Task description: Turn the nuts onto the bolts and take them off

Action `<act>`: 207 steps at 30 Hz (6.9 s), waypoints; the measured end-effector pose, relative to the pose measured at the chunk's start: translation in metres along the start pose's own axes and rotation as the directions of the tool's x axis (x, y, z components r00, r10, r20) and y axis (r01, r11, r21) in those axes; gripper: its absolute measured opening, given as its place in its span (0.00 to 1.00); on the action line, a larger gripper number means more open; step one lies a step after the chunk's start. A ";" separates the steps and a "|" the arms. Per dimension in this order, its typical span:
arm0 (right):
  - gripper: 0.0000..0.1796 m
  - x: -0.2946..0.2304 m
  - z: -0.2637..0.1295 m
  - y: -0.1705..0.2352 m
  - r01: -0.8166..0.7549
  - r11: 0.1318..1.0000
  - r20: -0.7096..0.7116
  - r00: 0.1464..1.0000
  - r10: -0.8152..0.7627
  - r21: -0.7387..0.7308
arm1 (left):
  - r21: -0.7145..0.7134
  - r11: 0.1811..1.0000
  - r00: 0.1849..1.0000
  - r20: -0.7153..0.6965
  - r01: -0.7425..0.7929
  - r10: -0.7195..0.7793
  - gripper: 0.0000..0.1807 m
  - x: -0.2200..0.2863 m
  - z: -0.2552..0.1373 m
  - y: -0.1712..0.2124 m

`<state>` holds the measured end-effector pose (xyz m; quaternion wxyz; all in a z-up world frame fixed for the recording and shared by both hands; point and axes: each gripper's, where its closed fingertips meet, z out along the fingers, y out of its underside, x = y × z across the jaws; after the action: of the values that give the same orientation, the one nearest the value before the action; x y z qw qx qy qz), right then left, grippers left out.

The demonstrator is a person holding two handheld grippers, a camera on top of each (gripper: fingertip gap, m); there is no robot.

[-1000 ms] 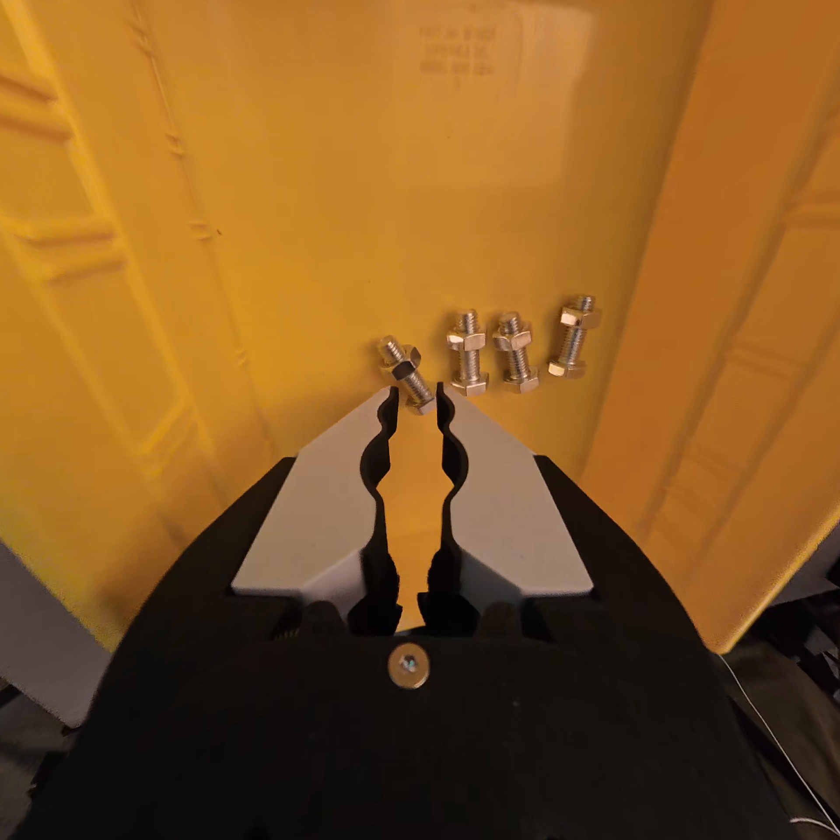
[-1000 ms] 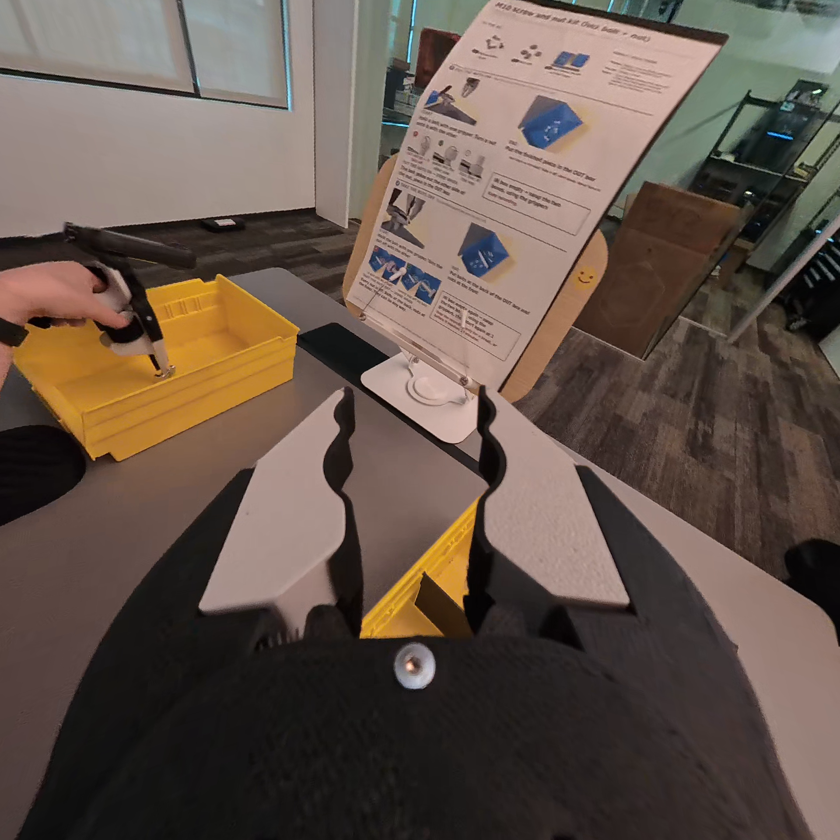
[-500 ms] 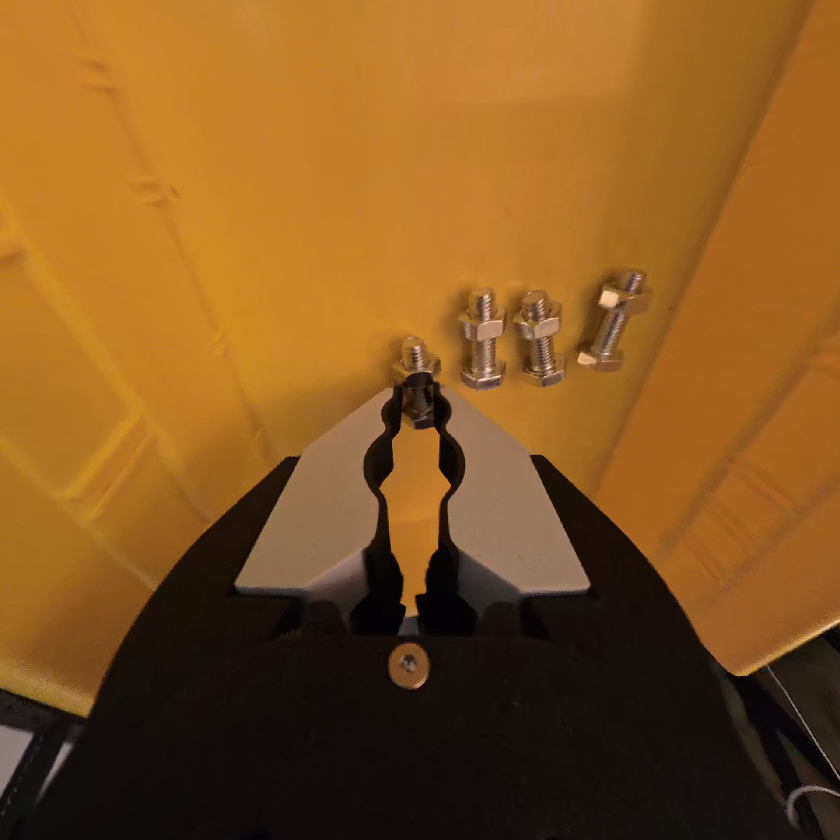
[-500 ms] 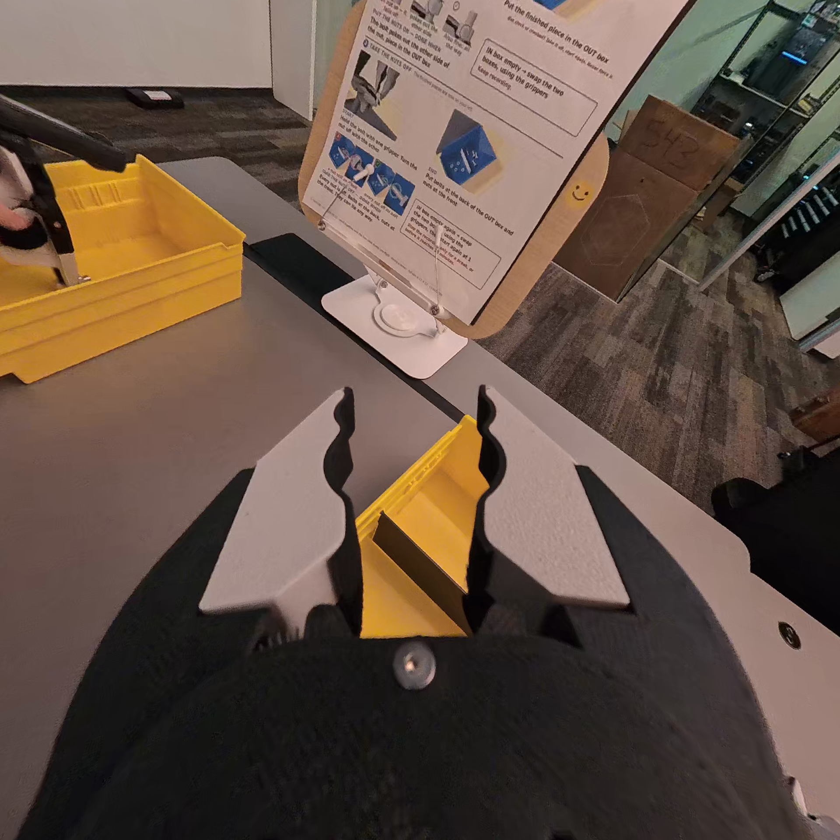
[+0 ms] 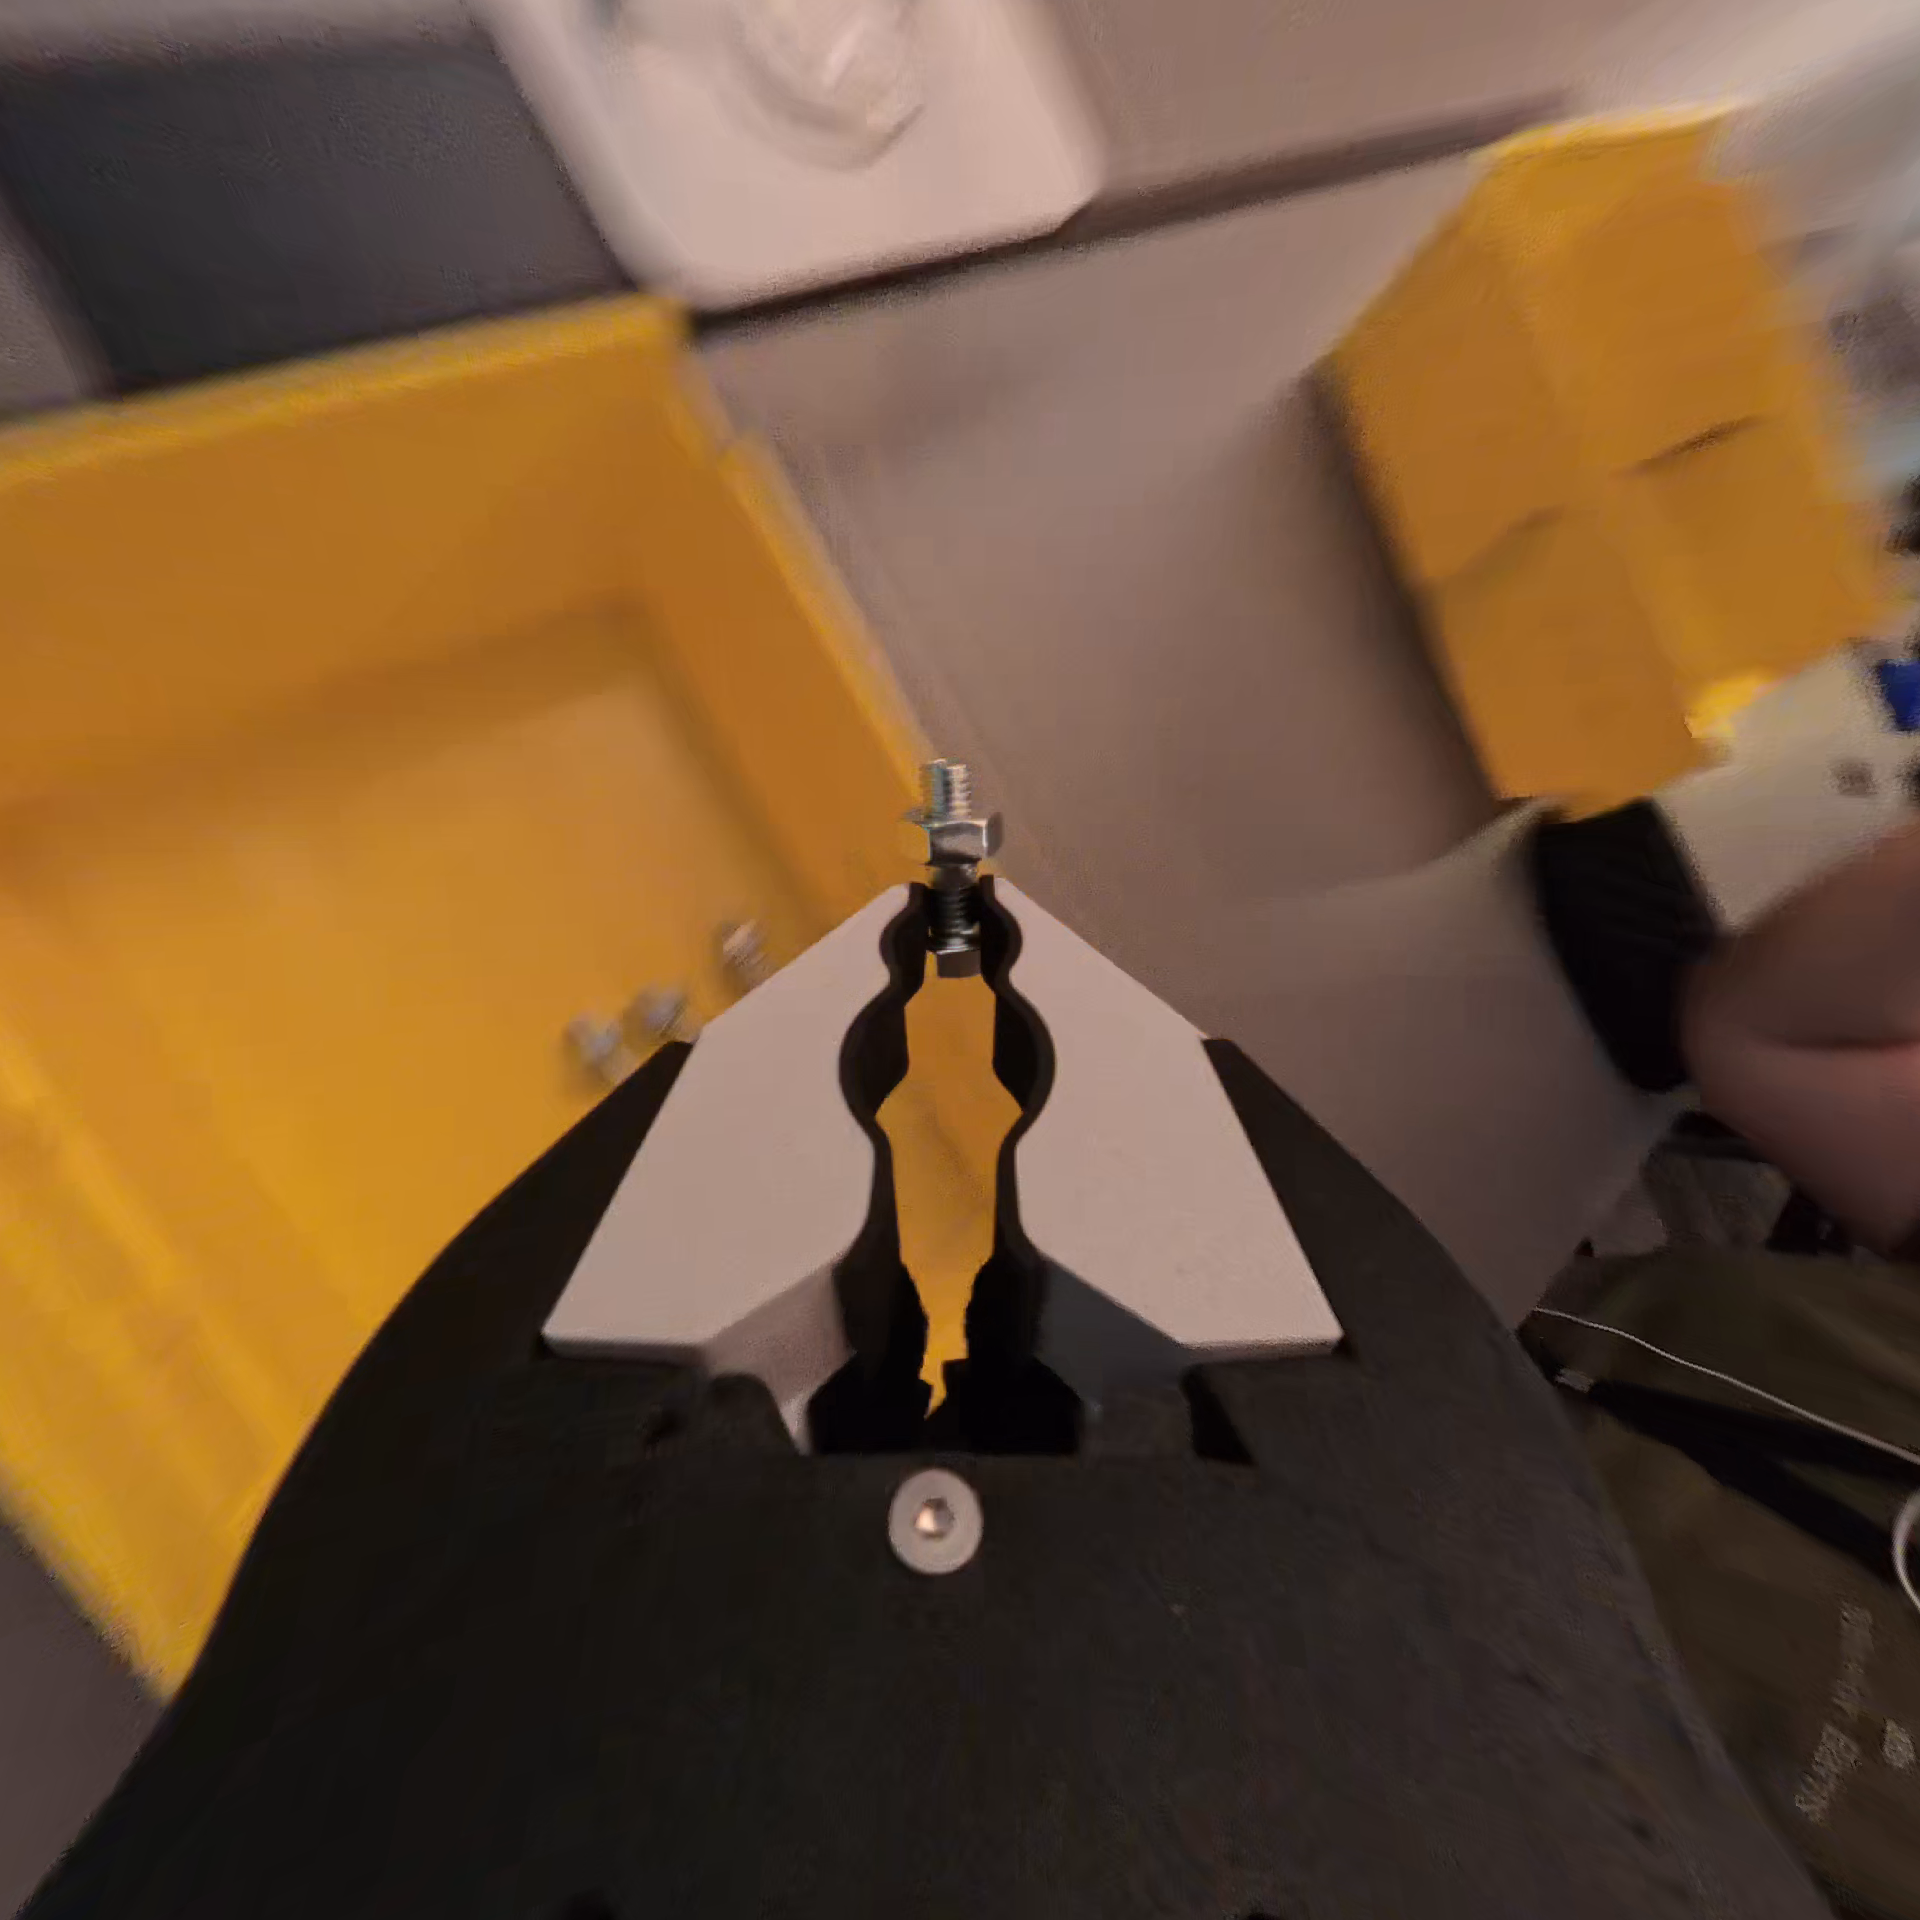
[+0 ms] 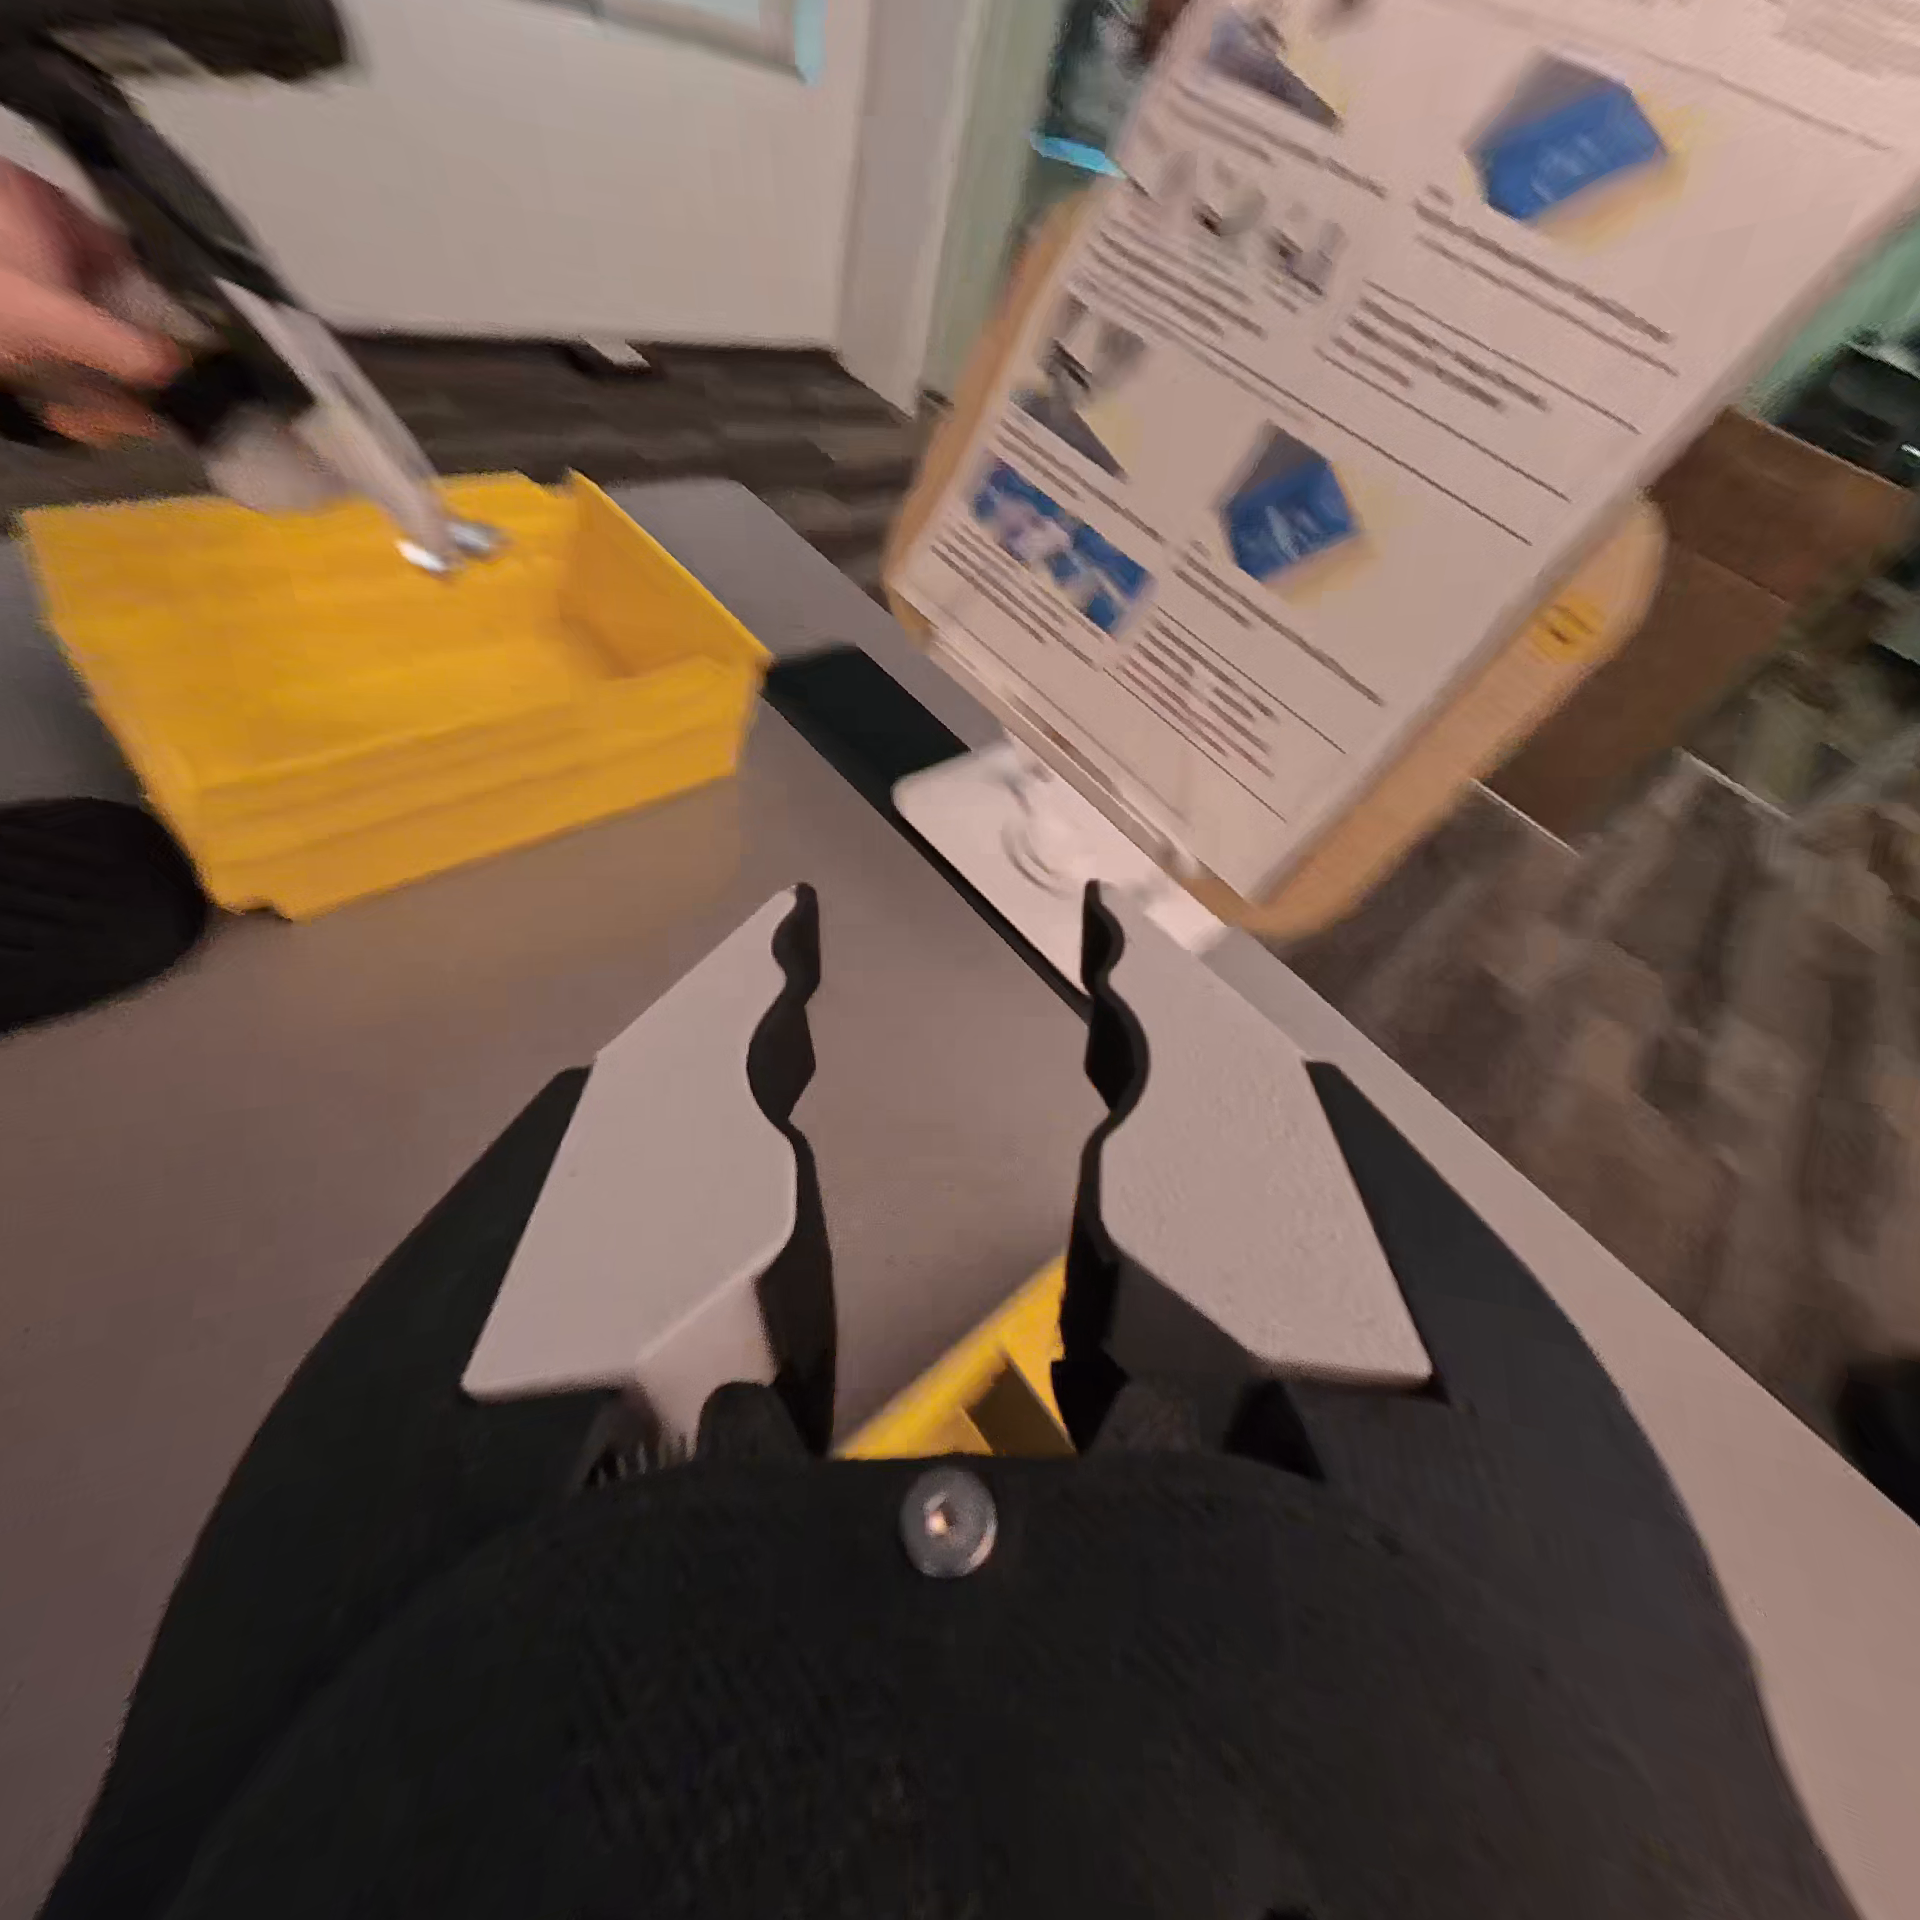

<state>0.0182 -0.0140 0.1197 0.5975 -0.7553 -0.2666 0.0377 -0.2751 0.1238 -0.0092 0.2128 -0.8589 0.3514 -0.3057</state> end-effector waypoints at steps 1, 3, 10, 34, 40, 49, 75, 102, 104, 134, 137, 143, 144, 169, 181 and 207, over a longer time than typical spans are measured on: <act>0.27 -0.017 0.008 -0.012 -0.022 0.998 0.088 0.996 0.016 0.066 | 0.080 0.994 0.995 -0.071 -0.067 0.073 0.04 0.026 -0.005 -0.016; 0.26 -0.052 0.021 -0.036 -0.123 0.974 0.285 0.956 0.065 0.188 | 0.221 0.959 0.955 -0.195 -0.179 0.223 0.04 0.078 -0.013 -0.040; 0.17 -0.107 0.049 -0.057 -0.463 0.862 0.657 0.719 0.228 0.208 | 0.399 0.842 0.725 -0.446 -0.364 0.525 0.04 0.211 -0.006 -0.047; 0.04 -0.118 0.052 -0.049 -0.572 0.816 0.795 0.530 0.294 0.080 | 0.381 0.839 0.652 -0.529 -0.389 0.543 0.15 0.243 0.021 -0.038; 0.04 -0.117 0.053 -0.048 -0.564 0.821 0.790 0.541 0.289 0.086 | 0.384 0.847 0.599 -0.599 -0.367 0.531 0.07 0.251 0.022 -0.034; 0.04 -0.119 0.052 -0.050 -0.565 0.819 0.795 0.540 0.276 0.100 | 0.385 0.858 0.561 -0.649 -0.339 0.514 0.07 0.252 0.019 -0.033; 0.21 -0.117 0.051 -0.058 -0.570 0.799 0.774 0.589 0.235 0.191 | 0.507 0.793 0.569 -0.561 -0.338 0.601 0.06 0.257 0.007 -0.044; 0.28 -0.116 0.042 -0.062 -0.609 0.767 0.818 0.535 0.210 0.201 | 0.539 0.772 0.495 -0.596 -0.339 0.633 0.06 0.276 -0.006 -0.037; 0.20 -0.098 0.042 -0.059 -0.680 0.714 0.840 0.476 0.260 0.165 | 0.553 0.766 0.495 -0.590 -0.327 0.638 0.06 0.276 -0.011 -0.039; 0.20 -0.099 0.031 -0.064 -0.686 0.706 0.863 0.453 0.226 0.175 | 0.565 0.752 0.479 -0.584 -0.340 0.656 0.04 0.282 -0.016 -0.035; 0.23 -0.118 0.020 -0.072 -0.643 0.741 0.873 0.459 0.167 0.196 | 0.561 0.743 0.511 -0.547 -0.365 0.663 0.04 0.277 -0.010 -0.037; 0.22 -0.109 0.029 -0.066 -0.664 0.726 0.870 0.452 0.198 0.180 | 0.562 0.746 0.494 -0.564 -0.358 0.662 0.04 0.283 -0.009 -0.035; 0.16 -0.097 0.032 -0.064 -0.693 0.699 0.861 0.453 0.230 0.178 | 0.567 0.745 0.483 -0.573 -0.350 0.663 0.04 0.283 -0.012 -0.035; 0.21 -0.116 0.019 -0.075 -0.649 0.728 0.867 0.473 0.155 0.224 | 0.557 0.750 0.466 -0.590 -0.357 0.660 0.04 0.289 -0.014 -0.030; 0.18 -0.128 0.013 -0.081 -0.615 0.750 0.860 0.494 0.126 0.243 | 0.564 0.745 0.459 -0.588 -0.356 0.665 0.04 0.289 -0.017 -0.030; 0.19 -0.121 0.008 -0.084 -0.594 0.748 0.827 0.552 0.110 0.297 | 0.609 0.684 0.496 -0.483 -0.402 0.721 0.04 0.287 -0.020 -0.035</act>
<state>-0.1183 -0.0490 0.1635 0.5929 -0.4989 -0.3051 0.5536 -0.1093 -0.0671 0.1332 0.3329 -0.4423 0.5966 -0.5810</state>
